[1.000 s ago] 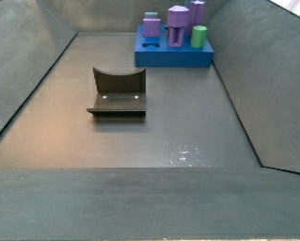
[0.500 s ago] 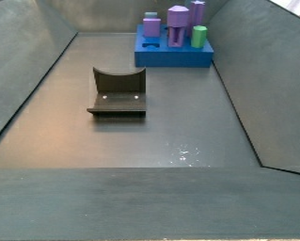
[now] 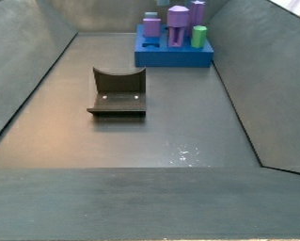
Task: Pick up the oval object. Move up. Move to above the board. Insert the oval object.
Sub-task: Insert the oval object.
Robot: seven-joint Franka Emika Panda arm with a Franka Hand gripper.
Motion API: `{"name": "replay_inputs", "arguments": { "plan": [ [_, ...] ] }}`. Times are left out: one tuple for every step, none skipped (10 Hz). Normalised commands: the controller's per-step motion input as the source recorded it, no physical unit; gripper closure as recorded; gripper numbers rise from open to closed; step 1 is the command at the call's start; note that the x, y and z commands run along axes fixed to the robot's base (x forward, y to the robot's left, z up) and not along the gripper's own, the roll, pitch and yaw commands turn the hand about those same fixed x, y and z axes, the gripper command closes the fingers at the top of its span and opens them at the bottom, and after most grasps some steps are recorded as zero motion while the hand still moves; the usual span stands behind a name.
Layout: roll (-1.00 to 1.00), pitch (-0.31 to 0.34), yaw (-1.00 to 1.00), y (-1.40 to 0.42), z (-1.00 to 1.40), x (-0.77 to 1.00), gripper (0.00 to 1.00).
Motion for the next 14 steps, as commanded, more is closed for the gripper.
{"name": "replay_inputs", "arguments": {
  "plan": [
    [0.16, 0.159, -0.85, -0.02, -0.11, -0.16, 1.00],
    [0.17, 0.140, -0.86, -0.01, -0.13, -0.16, 1.00],
    [0.17, 0.136, -0.87, -0.01, -0.13, -0.15, 1.00],
    [0.17, 0.139, -0.87, -0.02, -0.13, -0.15, 1.00],
    [0.17, 0.153, -0.85, -0.04, -0.13, -0.14, 1.00],
    [0.13, 0.071, -0.91, -0.15, -0.35, -0.06, 1.00],
    [0.00, 0.000, -0.90, -0.29, -0.28, 0.00, 1.00],
    [0.00, -0.080, -0.74, -0.33, -0.35, 0.18, 1.00],
    [-0.01, -0.131, -0.51, -0.34, -0.46, 0.39, 1.00],
    [-0.06, -0.160, -0.51, -0.24, -0.50, 0.39, 1.00],
    [0.00, -0.084, -0.49, -0.16, -0.41, 0.35, 1.00],
    [0.08, -0.026, -0.24, -0.18, -0.29, 0.00, 1.00],
    [0.11, -0.031, -0.11, -0.17, -0.32, -0.11, 1.00],
    [0.12, -0.053, 0.00, -0.17, -0.28, -0.32, 1.00]
  ]
}}
